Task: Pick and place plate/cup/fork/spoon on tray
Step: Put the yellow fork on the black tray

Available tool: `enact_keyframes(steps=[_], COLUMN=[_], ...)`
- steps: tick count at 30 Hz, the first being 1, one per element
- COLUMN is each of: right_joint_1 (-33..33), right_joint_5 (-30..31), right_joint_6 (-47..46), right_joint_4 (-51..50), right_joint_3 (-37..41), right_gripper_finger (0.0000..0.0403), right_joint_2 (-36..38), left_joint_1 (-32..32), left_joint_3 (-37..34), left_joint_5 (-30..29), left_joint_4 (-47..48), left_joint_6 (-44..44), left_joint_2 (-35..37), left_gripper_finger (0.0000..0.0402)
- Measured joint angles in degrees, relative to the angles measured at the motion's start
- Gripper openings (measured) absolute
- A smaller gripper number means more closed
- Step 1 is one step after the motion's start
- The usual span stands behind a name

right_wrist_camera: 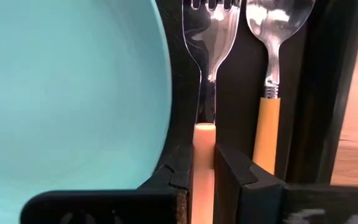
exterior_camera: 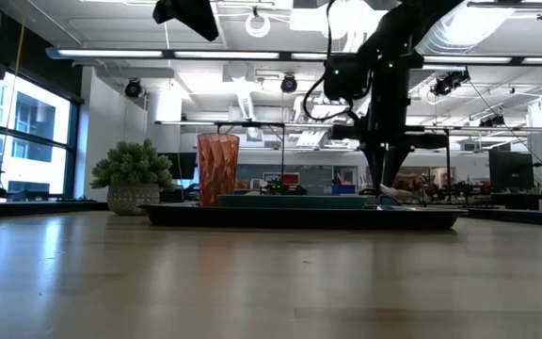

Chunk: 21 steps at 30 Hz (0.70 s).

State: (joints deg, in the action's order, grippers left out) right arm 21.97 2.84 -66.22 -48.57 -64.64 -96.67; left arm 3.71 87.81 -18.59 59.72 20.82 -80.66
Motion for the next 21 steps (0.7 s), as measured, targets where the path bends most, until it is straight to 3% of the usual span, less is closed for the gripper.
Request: enact_keyframes(steps=[21], right_joint_1=[2.8], right_joint_5=[-3.0], right_joint_6=[2.1], right_joint_4=[2.0], right_joint_3=[0.0], right_gripper_finger=[0.0021], right_joint_2=[-5.0], left_joint_1=[0.0], left_joint_3=[0.0], left_joint_5=[0.0], left_joint_4=[0.0], left_joint_6=[-1.0], left_joint_2=[0.0], left_gripper_finger=[0.0039])
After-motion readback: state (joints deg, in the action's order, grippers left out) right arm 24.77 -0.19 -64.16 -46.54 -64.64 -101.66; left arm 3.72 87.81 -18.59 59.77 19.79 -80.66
